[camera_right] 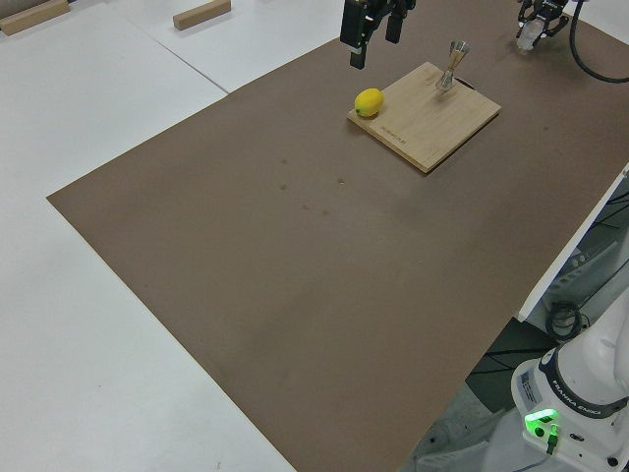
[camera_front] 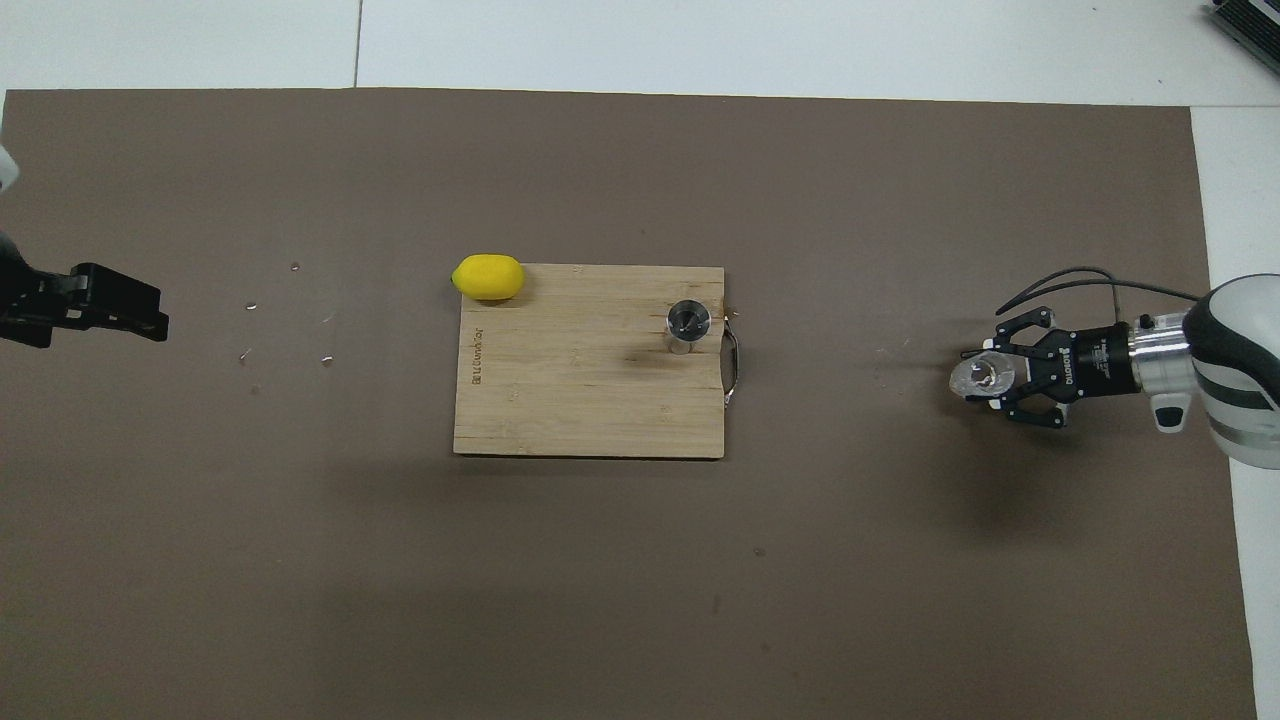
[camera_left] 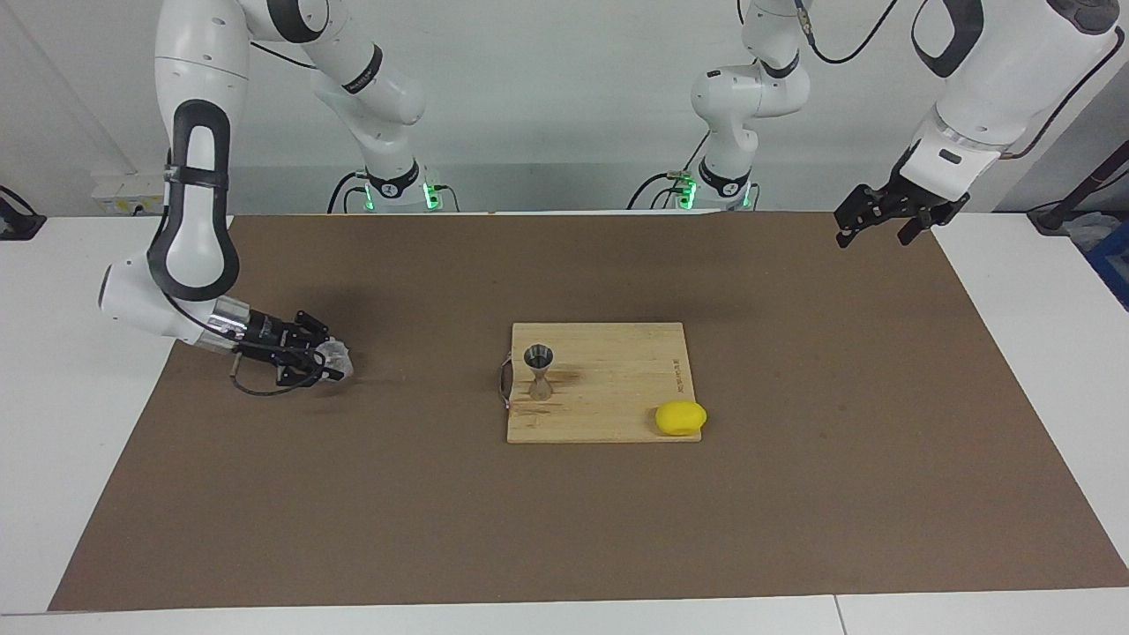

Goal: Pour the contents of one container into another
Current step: 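Lower the glass cup onto the table and open the right gripper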

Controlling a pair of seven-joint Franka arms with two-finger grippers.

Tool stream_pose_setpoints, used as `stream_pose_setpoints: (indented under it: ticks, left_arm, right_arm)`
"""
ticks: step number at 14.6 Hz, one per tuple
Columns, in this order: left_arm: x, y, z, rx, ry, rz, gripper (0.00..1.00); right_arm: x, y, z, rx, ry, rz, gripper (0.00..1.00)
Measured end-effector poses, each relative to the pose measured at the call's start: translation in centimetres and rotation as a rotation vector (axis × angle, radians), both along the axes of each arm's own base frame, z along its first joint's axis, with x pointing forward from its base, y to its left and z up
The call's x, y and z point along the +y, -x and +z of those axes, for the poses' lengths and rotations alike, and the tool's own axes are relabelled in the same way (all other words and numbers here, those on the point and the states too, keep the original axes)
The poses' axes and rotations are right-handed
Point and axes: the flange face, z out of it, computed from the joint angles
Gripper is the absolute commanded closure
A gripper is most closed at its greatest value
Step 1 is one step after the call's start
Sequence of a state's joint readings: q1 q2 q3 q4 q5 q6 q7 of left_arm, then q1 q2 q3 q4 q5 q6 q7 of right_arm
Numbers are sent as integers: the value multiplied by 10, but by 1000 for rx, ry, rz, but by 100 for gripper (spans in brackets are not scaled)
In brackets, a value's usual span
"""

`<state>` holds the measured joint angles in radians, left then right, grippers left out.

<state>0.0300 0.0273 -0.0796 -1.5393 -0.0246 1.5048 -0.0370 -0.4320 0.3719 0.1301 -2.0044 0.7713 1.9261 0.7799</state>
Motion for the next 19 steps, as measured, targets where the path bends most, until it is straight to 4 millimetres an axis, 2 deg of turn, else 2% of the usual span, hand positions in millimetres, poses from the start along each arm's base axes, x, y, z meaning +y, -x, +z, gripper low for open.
stream_pose_setpoints:
  ticks: [1,3,4,5,10,14,16,19]
  left_arm:
    - [-1,-2,1,-17,1,-1,0]
    - [-2,-4,3,-36,2,-3,0]
    - [-2,-4,3,-39,2,-3,0]
    - [-3,-4,3,-42,2,-3,0]
    - [-4,-5,4,-51,3,-6,0]
    - [-4,-6,4,-52,3,-5,0]
    - [-3,-6,2,-48,3,-4,0]
    - [-3,-5,-1,-42,2,-4,0]
  right_arm:
    - [3,2,-3,6,-9,-3,90]
    - [4,4,-6,13,-13,-4,33]
    - [5,5,-7,16,-14,-4,9]
    - [5,6,-8,18,-15,-4,2]
    - [0,9,-8,18,-11,-12,0]
    - [-27,15,3,-57,20,22,0]
    - [-38,19,13,-76,65,56,0]
    - [-40,21,43,-103,168,147,0]
